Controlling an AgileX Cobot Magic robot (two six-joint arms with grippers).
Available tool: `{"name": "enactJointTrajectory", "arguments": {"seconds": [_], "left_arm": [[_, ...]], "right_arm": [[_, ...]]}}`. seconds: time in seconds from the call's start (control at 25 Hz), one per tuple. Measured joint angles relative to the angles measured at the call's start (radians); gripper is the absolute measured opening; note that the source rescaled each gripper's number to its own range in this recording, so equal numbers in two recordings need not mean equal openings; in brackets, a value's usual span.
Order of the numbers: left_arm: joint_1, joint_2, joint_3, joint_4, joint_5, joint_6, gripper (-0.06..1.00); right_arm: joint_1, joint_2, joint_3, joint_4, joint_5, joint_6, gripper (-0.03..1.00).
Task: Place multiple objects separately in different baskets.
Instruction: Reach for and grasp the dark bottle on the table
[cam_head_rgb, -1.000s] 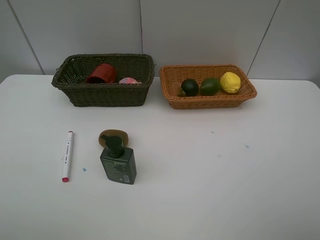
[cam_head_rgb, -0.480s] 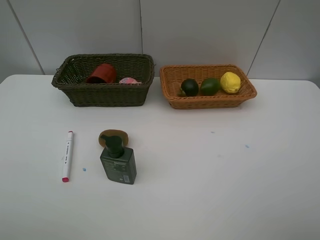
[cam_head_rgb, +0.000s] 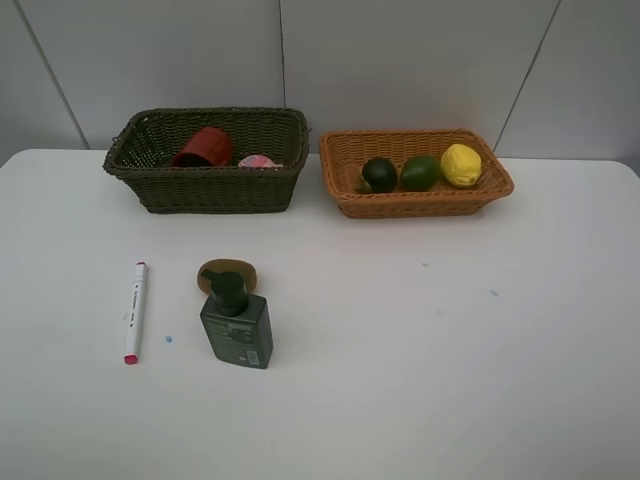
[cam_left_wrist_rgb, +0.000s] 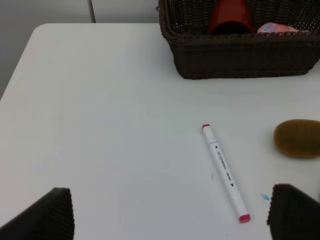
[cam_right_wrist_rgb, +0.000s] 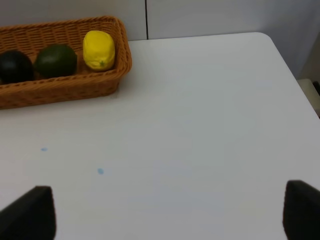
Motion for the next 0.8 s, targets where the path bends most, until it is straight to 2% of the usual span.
{"name": "enactJointTrajectory", "arguments": {"seconds": [0.28, 0.6, 0.72, 0.8], "left_arm": [[0.0, 0.026, -0.022, 0.0, 0.005, -0.001, 1.0], [0.002, 0.418, -0.331, -0.003, 0.027, 0.007, 1.0], [0.002, 0.59, -0.454, -0.051, 0.023, 0.068, 1.0], [0.002, 0.698, -0.517, -0.113, 0.022, 0.131, 1.0]], "right_arm": [[0.0, 0.0, 0.0, 0.001, 0.0, 0.0, 0.99], [0.0, 0.0, 0.0, 0.001, 0.0, 0.0, 0.99], [0.0, 0.0, 0.0, 0.001, 0.0, 0.0, 0.99], [0.0, 0.0, 0.0, 0.001, 0.0, 0.0, 0.99]]}}
